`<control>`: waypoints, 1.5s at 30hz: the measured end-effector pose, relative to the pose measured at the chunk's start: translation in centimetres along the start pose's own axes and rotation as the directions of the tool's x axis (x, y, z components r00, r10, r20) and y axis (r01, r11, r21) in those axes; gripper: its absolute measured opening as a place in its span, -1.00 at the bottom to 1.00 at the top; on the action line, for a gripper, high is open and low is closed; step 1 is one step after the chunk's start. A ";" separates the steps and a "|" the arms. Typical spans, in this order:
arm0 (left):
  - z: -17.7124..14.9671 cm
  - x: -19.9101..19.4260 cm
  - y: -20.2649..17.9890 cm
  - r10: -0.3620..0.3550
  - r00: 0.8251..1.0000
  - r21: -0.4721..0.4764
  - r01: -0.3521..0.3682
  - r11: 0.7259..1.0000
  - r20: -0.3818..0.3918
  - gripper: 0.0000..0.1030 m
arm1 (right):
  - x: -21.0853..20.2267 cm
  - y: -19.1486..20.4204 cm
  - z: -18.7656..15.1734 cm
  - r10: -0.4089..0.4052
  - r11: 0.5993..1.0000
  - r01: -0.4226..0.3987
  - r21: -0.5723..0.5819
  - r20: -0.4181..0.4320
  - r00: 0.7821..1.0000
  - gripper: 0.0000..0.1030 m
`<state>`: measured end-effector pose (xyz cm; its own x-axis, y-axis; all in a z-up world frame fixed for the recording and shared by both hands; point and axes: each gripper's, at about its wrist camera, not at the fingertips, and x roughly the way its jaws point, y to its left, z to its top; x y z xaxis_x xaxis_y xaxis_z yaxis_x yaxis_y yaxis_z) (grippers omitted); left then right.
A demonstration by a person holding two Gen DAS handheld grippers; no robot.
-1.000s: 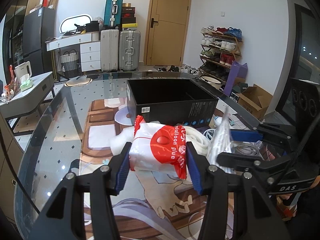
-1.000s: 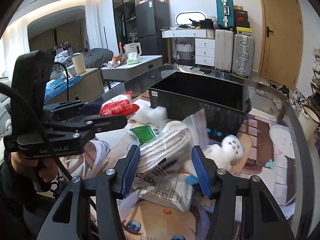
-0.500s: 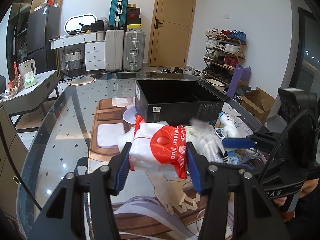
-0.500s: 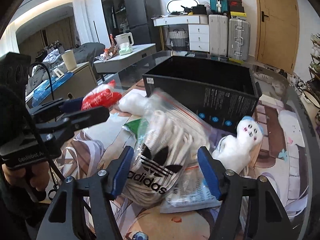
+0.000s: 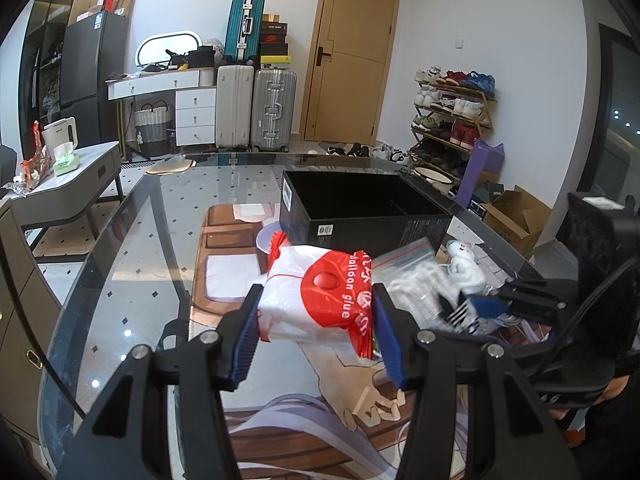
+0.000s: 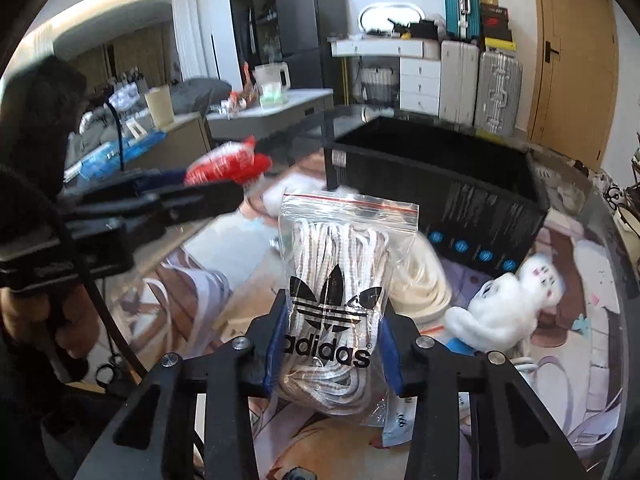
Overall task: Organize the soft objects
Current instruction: 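Lift both held packs and carry them over the black box, then open both grippers to drop the packs into the black box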
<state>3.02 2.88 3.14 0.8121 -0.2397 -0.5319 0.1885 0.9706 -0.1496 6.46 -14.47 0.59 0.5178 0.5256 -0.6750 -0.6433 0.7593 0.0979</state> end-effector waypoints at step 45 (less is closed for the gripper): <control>7.9 12.3 -1.8 0.032 0.998 -0.014 -0.031 0.999 0.060 0.45 | 0.6 -10.9 9.9 -0.151 0.985 0.128 0.114 0.216 0.965 0.00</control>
<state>17.06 -1.67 3.46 0.8492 -0.2071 -0.4858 0.1558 0.9772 -0.1443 19.39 -18.65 6.35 0.7184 0.4757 -0.5075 -0.5029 0.8593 0.0936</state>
